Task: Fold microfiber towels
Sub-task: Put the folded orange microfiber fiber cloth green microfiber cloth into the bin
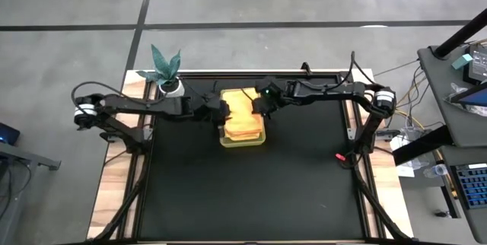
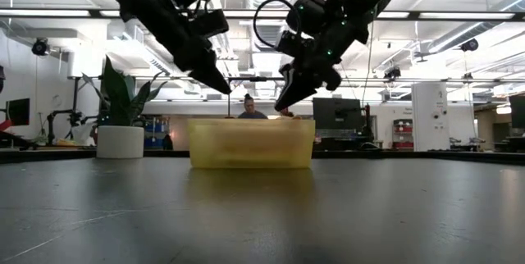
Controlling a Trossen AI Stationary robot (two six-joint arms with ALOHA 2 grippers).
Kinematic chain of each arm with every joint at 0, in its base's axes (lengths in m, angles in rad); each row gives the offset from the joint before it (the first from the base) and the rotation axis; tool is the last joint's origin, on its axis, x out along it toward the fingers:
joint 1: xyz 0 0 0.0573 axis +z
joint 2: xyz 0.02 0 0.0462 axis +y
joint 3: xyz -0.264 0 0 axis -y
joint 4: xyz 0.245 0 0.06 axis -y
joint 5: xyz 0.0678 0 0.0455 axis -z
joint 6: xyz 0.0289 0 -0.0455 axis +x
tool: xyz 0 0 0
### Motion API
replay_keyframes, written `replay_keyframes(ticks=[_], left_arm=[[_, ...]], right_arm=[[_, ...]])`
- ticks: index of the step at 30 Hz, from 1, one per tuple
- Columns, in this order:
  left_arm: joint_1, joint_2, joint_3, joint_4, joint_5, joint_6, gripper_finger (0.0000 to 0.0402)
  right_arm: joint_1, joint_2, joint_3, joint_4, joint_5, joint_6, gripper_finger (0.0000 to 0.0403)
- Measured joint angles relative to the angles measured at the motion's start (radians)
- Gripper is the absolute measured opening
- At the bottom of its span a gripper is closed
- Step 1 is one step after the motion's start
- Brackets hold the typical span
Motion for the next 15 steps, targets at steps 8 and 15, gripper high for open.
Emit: replay_keyframes(ticks=[8, 15], left_arm=[[0.171, 0.064, -0.002, 0.123, 0.024, 0.067, 0.0085], [0.228, 0.153, -0.001, 0.215, 0.061, 0.071, 0.0085]], right_arm=[[-0.106, 0.008, -0.007, 0.147, 0.053, -0.027, 0.0008], [-0.163, 0.094, -0.007, 0.246, 0.041, -0.02, 0.0008]])
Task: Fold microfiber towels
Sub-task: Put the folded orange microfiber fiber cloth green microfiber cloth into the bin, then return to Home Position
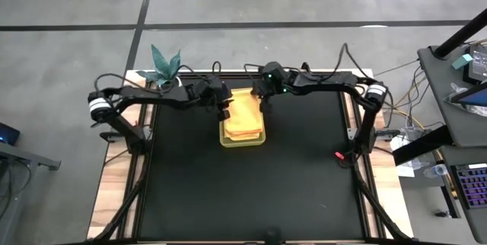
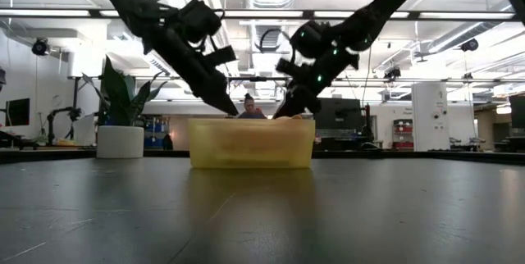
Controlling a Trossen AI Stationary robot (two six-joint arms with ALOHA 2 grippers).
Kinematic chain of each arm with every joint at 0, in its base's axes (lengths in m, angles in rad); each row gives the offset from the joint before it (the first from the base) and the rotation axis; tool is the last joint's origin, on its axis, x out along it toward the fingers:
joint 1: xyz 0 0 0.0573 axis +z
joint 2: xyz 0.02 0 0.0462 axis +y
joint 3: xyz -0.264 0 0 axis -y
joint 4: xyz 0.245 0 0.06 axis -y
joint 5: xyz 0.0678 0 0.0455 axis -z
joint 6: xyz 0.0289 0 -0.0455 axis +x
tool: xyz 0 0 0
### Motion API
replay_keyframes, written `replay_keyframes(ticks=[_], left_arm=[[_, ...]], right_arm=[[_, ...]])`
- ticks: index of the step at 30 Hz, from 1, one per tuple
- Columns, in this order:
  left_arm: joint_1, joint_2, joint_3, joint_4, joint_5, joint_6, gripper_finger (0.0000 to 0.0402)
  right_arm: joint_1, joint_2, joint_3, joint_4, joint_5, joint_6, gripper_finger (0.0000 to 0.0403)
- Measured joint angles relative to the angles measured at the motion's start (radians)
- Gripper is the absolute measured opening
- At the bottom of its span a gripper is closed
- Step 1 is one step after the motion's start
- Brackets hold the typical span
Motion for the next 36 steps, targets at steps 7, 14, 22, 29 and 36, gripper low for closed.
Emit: replay_keyframes(ticks=[7, 14, 22, 29, 36], left_arm=[[0.007, 0.054, 0.0, 0.005, 0.0, -0.008, 0.0085], [0.008, 0.079, 0.0, 0.005, 0.0, -0.011, 0.0085], [-0.022, -0.042, 0.0, -0.064, -0.005, -0.013, 0.0085], [-0.162, -0.237, -0.036, -0.089, -0.004, 0.009, 0.0085], [-0.338, -0.437, -0.206, 0.09, -0.004, 0.008, 0.0085]], right_arm=[[-0.01, 0.051, 0.014, -0.034, 0.004, -0.019, 0.0008], [-0.01, 0.052, 0.016, -0.061, 0.007, -0.025, 0.0008], [-0.006, -0.045, 0.001, -0.089, 0.004, 0.025, 0.0008], [0.049, -0.285, -0.19, -0.003, -0.061, 0.089, 0.0008], [0.146, -0.555, -0.489, 0.249, -0.061, 0.169, 0.0008]])
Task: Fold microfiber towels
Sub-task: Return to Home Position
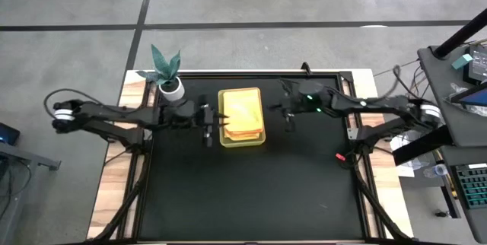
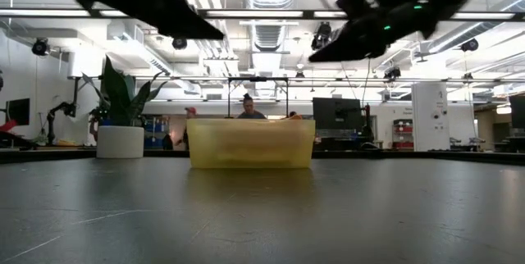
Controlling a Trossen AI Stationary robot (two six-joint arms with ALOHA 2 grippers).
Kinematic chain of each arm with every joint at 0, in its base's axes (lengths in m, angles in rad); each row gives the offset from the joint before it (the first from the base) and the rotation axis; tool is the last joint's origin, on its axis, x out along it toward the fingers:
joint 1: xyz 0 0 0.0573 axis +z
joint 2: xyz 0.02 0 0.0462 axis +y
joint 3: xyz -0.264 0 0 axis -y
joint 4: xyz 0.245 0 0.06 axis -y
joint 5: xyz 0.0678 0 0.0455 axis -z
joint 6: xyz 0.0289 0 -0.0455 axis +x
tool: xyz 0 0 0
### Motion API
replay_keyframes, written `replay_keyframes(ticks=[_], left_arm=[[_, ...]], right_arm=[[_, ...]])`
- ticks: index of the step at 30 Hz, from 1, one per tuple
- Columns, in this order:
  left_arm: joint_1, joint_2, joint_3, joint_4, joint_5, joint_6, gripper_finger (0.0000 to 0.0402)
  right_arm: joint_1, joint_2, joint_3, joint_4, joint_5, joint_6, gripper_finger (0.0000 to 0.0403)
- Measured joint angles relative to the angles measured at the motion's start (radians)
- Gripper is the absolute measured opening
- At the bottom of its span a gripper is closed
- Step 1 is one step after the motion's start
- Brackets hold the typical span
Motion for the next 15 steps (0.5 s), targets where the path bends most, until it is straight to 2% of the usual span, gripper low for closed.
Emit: replay_keyframes(ticks=[6, 15], left_arm=[[-0.045, -0.173, -0.163, 0.153, 0.0, -0.068, 0.0085], [-0.045, -0.415, -0.341, 0.203, -0.001, -0.098, 0.0085]], right_arm=[[0.037, -0.193, -0.203, 0.165, 0.001, 0.04, 0.0008], [0.04, -0.474, -0.402, 0.222, -0.101, 0.088, 0.0008]])
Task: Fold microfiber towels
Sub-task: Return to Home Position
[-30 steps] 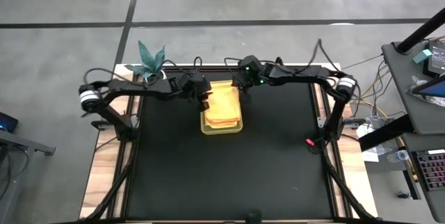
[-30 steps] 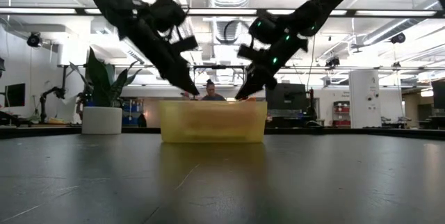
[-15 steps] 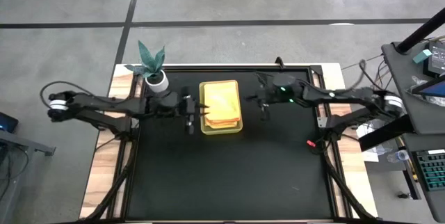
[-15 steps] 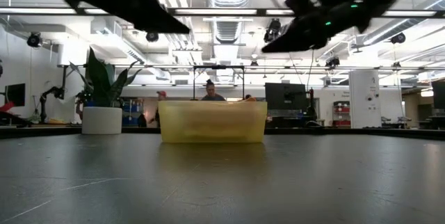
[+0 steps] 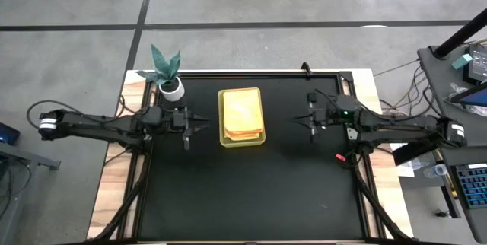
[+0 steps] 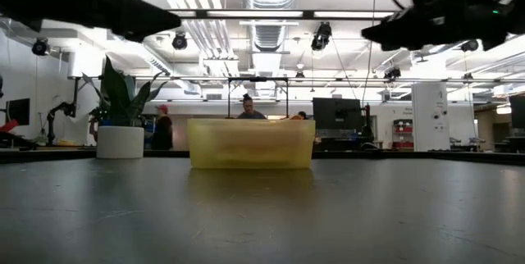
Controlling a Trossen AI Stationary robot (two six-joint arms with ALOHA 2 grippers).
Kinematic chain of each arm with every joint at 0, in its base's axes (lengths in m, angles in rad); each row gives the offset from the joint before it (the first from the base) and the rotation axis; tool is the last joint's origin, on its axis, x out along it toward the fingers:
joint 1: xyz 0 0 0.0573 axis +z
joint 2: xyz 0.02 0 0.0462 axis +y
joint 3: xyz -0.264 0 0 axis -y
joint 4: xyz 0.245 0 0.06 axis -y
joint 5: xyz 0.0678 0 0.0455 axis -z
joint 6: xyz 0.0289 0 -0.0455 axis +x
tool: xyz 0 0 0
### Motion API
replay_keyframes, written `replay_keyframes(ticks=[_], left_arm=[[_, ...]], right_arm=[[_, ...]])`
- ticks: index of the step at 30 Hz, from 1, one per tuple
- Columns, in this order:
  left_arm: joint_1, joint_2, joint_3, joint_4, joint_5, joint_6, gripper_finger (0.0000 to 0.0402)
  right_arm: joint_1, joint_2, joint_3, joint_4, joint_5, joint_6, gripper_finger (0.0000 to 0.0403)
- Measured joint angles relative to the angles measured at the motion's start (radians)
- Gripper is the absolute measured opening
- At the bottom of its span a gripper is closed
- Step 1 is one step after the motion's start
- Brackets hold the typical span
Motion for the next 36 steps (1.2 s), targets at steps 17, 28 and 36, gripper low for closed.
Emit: replay_keyframes(ticks=[17, 28, 36], left_arm=[[0.0, -0.41, -0.236, -0.005, 0.001, -0.095, 0.0085], [0.0, -0.619, -0.303, 0.0, 0.11, -0.125, 0.0085], [0.0, -0.642, -0.303, -0.032, 0.108, -0.077, 0.0086]], right_arm=[[0.0, -0.434, -0.168, -0.154, 0.037, 0.06, 0.0008], [0.0, -0.699, -0.155, -0.445, 0.056, 0.04, 0.0008], [0.01, -0.702, -0.146, -0.521, -0.059, 0.046, 0.0008]])
